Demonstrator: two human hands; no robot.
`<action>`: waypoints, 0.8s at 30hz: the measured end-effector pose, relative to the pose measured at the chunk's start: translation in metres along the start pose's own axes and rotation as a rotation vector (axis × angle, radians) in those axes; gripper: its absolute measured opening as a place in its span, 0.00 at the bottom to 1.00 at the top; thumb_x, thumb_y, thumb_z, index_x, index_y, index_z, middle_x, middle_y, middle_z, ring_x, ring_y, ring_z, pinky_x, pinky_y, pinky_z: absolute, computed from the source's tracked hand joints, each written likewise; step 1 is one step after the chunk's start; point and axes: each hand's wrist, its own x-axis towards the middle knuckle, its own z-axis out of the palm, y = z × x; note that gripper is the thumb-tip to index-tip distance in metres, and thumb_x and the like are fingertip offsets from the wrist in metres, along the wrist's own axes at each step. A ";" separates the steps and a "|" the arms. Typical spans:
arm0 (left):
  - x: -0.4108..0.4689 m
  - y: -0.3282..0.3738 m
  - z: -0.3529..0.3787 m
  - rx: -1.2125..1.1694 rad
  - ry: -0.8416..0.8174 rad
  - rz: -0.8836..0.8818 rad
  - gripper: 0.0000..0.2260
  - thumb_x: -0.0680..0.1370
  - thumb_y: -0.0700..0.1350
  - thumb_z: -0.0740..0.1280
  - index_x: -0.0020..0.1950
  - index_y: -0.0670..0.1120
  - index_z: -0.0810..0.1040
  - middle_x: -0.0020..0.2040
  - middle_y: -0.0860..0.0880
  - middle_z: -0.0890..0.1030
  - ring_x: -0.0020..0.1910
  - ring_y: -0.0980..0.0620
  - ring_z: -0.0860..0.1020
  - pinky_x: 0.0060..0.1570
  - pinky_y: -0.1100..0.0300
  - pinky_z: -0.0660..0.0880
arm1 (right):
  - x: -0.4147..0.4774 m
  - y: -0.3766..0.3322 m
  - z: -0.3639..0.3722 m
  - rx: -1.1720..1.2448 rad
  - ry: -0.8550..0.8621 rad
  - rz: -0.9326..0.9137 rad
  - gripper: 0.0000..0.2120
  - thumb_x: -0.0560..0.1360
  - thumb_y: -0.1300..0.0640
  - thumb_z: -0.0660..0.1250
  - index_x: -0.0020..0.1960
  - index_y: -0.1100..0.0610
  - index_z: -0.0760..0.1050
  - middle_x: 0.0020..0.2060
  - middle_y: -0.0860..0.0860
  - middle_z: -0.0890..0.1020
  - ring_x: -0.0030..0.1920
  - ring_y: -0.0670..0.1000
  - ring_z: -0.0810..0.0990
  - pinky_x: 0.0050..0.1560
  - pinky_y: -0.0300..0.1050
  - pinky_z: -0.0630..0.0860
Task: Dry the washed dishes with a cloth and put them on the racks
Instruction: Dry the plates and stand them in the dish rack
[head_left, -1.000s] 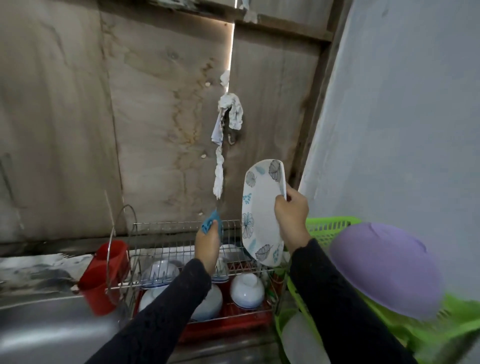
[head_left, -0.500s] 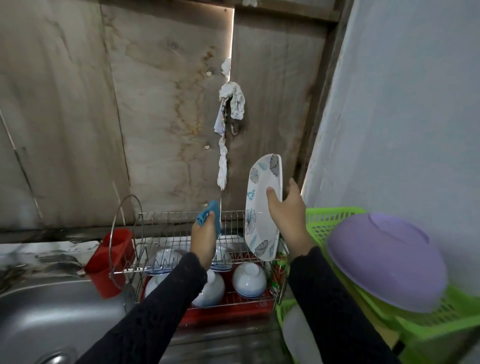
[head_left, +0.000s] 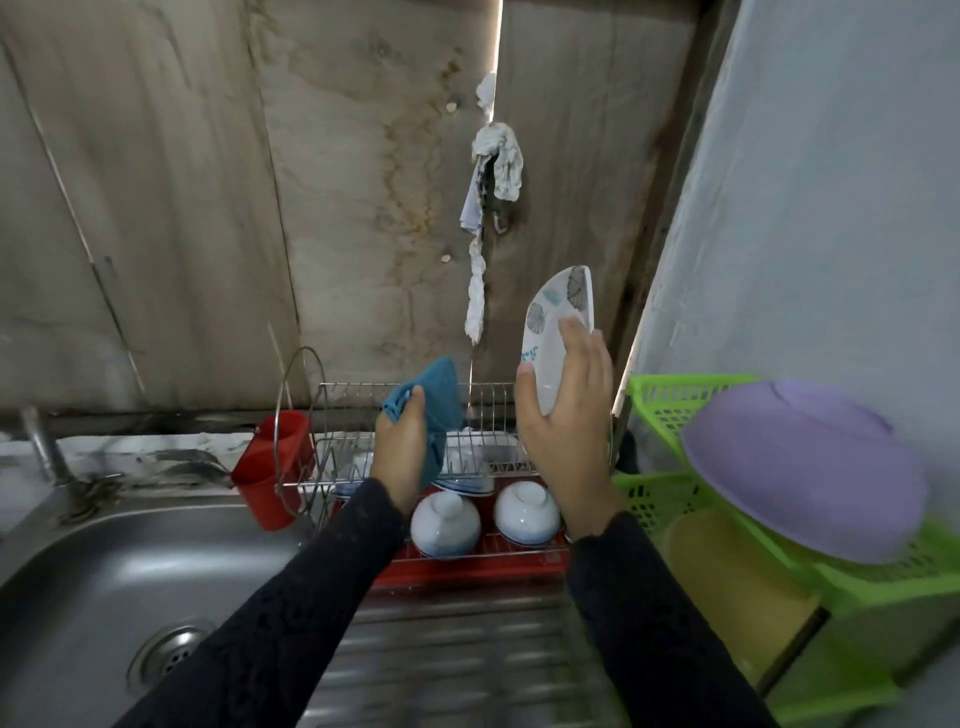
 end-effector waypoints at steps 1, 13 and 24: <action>-0.003 0.003 -0.007 -0.001 0.009 0.002 0.06 0.83 0.49 0.60 0.55 0.49 0.75 0.55 0.42 0.79 0.50 0.46 0.78 0.48 0.52 0.76 | -0.005 -0.003 0.003 -0.012 -0.016 -0.030 0.27 0.80 0.50 0.60 0.74 0.62 0.67 0.73 0.58 0.71 0.76 0.61 0.64 0.77 0.56 0.61; -0.063 0.031 -0.139 -0.097 0.046 -0.059 0.03 0.82 0.46 0.63 0.53 0.50 0.76 0.47 0.48 0.82 0.44 0.50 0.81 0.47 0.53 0.79 | -0.100 -0.083 0.065 0.113 -0.346 0.136 0.23 0.81 0.51 0.59 0.74 0.59 0.68 0.70 0.56 0.74 0.72 0.55 0.70 0.72 0.55 0.68; -0.143 0.041 -0.309 -0.056 0.153 -0.160 0.07 0.82 0.44 0.63 0.56 0.45 0.78 0.47 0.46 0.84 0.45 0.49 0.83 0.48 0.53 0.78 | -0.240 -0.182 0.137 0.338 -0.638 0.274 0.19 0.82 0.51 0.60 0.72 0.53 0.69 0.66 0.50 0.77 0.67 0.48 0.75 0.67 0.54 0.73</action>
